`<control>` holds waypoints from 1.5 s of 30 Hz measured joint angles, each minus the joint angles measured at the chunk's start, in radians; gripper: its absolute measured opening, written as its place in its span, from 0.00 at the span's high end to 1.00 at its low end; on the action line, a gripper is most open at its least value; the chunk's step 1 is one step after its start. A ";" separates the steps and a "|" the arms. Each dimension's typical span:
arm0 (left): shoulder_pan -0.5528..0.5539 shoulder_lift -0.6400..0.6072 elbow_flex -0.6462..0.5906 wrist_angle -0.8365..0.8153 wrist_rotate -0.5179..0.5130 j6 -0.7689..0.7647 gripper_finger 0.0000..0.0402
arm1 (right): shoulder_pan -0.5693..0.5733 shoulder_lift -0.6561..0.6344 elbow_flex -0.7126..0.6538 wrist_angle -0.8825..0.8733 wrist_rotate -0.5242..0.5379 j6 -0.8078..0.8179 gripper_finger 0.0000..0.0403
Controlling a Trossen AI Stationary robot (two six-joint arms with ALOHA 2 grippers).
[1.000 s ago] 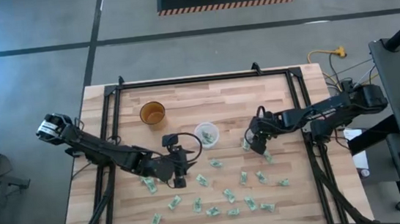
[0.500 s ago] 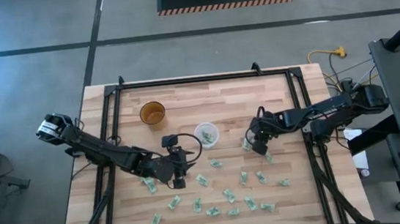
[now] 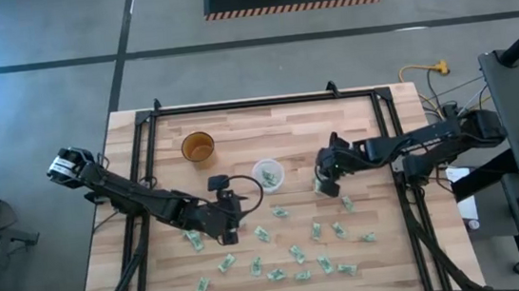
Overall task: Pick and place Stevia / Truvia into bins
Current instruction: Put the stevia packet into the transparent container
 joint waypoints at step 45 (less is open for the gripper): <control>0.000 -0.001 -0.031 -0.264 0.012 -0.231 0.63 | 0.026 0.373 0.211 0.647 -0.082 -0.484 0.76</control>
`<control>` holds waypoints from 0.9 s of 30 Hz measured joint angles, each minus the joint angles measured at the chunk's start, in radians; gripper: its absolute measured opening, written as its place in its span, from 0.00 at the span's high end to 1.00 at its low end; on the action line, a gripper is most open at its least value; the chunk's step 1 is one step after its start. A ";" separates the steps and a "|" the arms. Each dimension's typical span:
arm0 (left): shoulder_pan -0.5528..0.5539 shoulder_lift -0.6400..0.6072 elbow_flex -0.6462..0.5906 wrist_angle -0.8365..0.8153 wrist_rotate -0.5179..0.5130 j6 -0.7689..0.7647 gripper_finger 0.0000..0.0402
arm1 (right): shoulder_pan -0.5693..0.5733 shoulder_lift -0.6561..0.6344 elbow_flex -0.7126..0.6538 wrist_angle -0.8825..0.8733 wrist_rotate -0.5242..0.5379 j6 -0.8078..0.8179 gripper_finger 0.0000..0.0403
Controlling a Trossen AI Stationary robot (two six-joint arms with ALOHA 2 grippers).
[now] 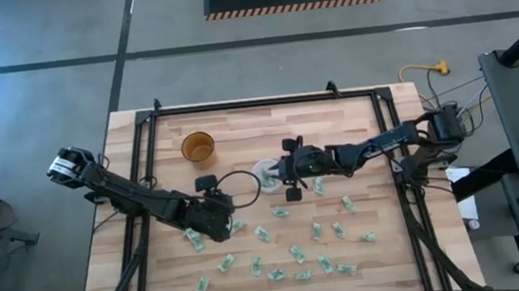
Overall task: Pick and place Stevia / Truvia into bins
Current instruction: Put the stevia packet into the transparent container
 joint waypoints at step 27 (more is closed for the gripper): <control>-0.012 0.103 -0.165 0.275 0.246 -0.207 0.63 | 0.158 -0.485 -0.121 -0.416 -0.063 -0.007 0.67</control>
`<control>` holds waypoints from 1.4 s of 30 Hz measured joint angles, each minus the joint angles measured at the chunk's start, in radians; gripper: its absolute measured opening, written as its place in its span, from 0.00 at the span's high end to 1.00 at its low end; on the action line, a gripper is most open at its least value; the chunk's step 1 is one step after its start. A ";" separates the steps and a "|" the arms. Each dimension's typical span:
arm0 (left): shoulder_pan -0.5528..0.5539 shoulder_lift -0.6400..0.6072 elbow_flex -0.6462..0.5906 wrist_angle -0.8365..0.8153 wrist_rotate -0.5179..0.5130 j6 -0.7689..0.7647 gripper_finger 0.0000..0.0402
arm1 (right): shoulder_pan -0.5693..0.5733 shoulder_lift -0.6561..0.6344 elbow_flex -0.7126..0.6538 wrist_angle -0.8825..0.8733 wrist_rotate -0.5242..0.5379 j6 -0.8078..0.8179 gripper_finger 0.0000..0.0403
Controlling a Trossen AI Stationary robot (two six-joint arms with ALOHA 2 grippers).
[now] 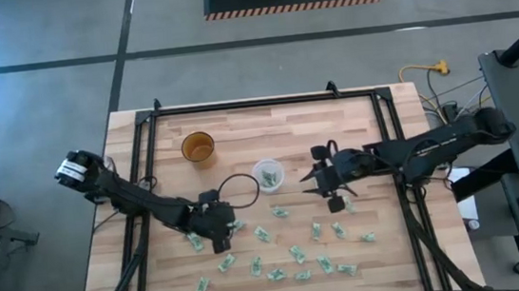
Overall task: Pick and place Stevia / Truvia into bins
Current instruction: Put the stevia packet into the transparent container
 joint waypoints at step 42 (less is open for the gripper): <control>0.002 0.075 -0.017 0.052 0.087 -0.029 0.92 | 0.009 -0.207 -0.103 0.000 0.002 0.060 0.70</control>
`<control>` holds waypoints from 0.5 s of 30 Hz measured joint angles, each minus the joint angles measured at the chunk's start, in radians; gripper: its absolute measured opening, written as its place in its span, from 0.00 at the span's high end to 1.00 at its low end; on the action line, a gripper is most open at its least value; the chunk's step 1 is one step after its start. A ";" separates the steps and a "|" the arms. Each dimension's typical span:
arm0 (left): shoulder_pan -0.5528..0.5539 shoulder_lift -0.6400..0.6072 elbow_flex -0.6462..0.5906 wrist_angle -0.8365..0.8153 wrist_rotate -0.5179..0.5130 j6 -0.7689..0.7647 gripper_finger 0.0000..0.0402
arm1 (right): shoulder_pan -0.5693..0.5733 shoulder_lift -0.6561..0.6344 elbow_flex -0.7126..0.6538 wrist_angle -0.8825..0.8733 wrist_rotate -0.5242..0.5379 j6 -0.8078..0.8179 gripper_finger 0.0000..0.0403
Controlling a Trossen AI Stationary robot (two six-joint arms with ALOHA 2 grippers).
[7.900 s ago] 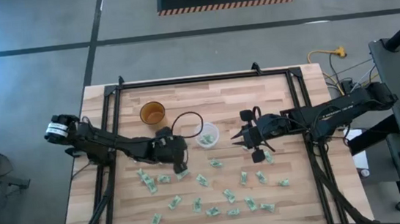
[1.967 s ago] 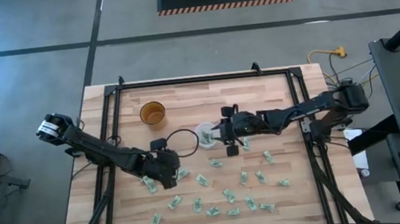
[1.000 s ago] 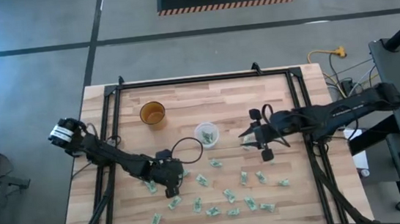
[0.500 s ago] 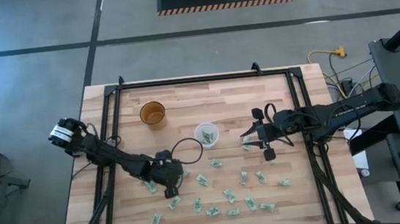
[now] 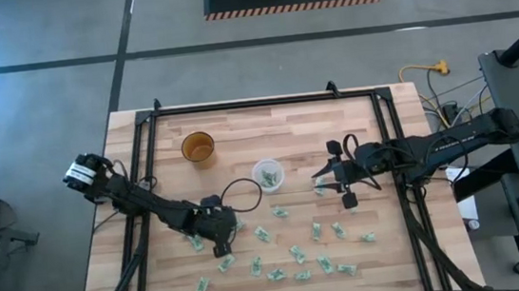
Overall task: Pick and place Stevia / Truvia into bins
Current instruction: Put the stevia packet into the transparent container
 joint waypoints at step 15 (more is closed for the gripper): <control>0.000 -0.001 0.052 -0.005 -0.143 0.219 1.00 | 0.000 0.000 0.000 0.000 0.000 -0.004 0.72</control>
